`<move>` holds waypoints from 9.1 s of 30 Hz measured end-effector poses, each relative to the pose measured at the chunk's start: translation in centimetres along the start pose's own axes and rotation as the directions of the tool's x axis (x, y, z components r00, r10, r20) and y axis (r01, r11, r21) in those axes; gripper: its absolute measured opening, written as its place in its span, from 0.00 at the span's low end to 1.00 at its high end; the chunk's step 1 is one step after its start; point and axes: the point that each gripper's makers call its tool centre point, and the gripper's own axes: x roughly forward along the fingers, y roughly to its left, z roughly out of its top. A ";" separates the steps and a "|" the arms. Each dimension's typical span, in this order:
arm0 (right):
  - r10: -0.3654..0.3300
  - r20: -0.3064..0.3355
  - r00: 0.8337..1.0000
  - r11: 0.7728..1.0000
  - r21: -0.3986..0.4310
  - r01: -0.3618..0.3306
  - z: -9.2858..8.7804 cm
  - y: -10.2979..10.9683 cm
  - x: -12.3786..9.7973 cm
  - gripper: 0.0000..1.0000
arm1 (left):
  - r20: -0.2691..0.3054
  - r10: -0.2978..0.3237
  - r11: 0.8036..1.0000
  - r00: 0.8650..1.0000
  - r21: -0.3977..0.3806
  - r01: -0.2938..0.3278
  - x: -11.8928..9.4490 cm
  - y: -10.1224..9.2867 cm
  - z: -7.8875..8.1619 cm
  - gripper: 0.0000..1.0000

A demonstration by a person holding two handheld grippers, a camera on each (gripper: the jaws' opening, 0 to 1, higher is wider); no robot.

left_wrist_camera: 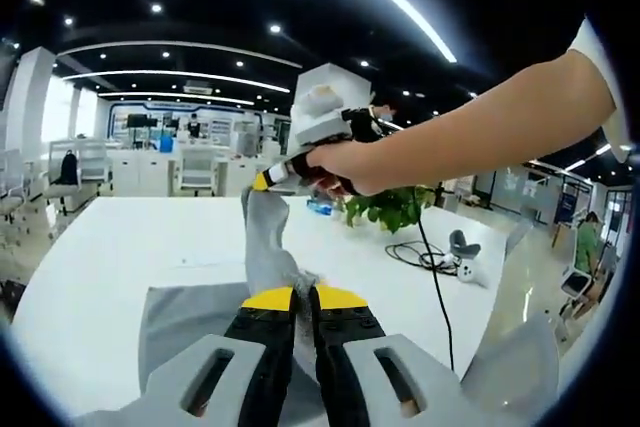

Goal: Fold the towel on the table until its edges align and the towel forms a compact rectangular stack.

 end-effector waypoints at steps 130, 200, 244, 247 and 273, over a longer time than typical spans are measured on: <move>0.223 -0.247 0.943 0.954 -0.145 -0.263 -12.0 16.9 19.2 0.01 | -0.371 0.181 0.972 0.911 -0.073 -0.223 -4.8 13.9 -22.0 0.07; 0.192 -0.095 0.977 0.981 0.020 -0.191 -8.6 8.4 4.7 0.26 | -0.485 0.234 0.968 0.843 0.038 -0.247 -5.5 15.0 -21.8 0.06; 0.111 -0.066 0.992 0.988 0.111 -0.103 -12.6 3.0 -7.8 0.51 | -0.494 0.275 0.954 0.825 0.245 -0.171 -5.9 15.0 -18.0 0.50; 0.108 -0.089 0.990 0.989 0.115 -0.098 -14.0 2.6 -8.4 0.50 | -0.507 0.270 0.954 0.818 0.255 -0.157 -5.8 14.9 -18.9 0.50; 0.122 -0.179 0.976 0.981 0.173 -0.091 -23.5 4.4 -12.1 0.40 | -0.566 0.214 0.966 0.796 0.242 -0.087 -6.8 12.5 -20.4 0.39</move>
